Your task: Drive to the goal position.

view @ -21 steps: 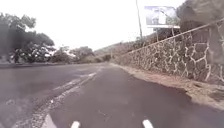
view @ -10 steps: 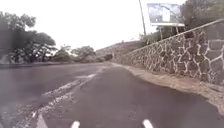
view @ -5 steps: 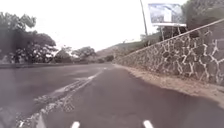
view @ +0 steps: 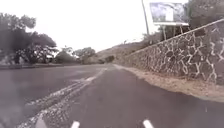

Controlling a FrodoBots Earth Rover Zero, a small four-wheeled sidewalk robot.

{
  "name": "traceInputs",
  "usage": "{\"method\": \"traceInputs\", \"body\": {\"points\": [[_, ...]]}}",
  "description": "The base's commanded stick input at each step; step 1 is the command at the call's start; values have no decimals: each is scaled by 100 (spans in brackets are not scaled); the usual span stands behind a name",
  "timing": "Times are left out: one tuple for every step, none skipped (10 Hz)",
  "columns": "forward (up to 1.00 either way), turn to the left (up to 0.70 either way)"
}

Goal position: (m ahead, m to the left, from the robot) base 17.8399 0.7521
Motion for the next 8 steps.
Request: {"method": "traceInputs", "body": {"points": [[50, 0], [50, 0], [50, 0], [50, 0], [50, 0], [50, 0], [50, 0], [50, 0]]}}
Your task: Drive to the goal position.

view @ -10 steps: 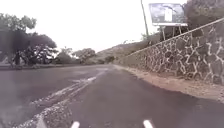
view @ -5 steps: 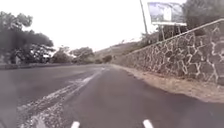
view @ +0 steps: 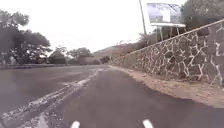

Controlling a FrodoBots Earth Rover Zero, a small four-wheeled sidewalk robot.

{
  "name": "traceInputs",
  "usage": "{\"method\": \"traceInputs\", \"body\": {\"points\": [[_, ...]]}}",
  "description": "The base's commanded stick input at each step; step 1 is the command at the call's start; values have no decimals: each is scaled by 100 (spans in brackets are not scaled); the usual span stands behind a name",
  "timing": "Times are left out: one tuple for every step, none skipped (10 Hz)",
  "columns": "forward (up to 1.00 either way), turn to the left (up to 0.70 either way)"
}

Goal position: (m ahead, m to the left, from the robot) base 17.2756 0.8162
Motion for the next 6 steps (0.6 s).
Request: {"method": "traceInputs", "body": {"points": [[50, 0], [50, 0], [50, 0], [50, 0], [50, 0], [50, 0]]}}
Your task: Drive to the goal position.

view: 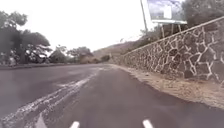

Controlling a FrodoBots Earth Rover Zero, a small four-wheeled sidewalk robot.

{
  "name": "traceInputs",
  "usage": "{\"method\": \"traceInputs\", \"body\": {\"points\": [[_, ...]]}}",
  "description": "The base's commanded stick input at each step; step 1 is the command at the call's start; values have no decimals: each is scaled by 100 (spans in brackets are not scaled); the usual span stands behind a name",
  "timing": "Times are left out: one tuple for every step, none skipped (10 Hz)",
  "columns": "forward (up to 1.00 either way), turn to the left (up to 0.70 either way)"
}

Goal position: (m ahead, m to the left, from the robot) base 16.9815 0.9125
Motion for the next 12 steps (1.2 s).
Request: {"method": "traceInputs", "body": {"points": [[50, 0], [50, 0], [50, 0], [50, 0], [50, 0], [50, 0], [50, 0], [50, 0], [50, -5], [50, -50], [50, -50], [50, -46]]}}
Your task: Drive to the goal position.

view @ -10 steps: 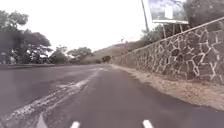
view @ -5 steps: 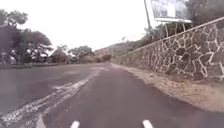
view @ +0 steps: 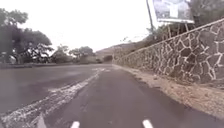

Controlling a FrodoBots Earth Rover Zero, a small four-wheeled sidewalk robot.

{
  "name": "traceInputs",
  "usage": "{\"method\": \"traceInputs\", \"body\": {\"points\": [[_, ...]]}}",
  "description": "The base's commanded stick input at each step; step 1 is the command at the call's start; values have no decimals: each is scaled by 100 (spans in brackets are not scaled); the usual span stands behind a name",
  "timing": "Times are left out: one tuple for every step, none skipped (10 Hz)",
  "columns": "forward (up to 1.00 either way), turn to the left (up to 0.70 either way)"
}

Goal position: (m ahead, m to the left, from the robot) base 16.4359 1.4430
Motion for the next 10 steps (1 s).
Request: {"method": "traceInputs", "body": {"points": [[50, 0], [50, 0], [50, 0], [50, 0], [50, 0], [50, 0], [50, 0], [50, 0], [50, 0], [50, 0]]}}
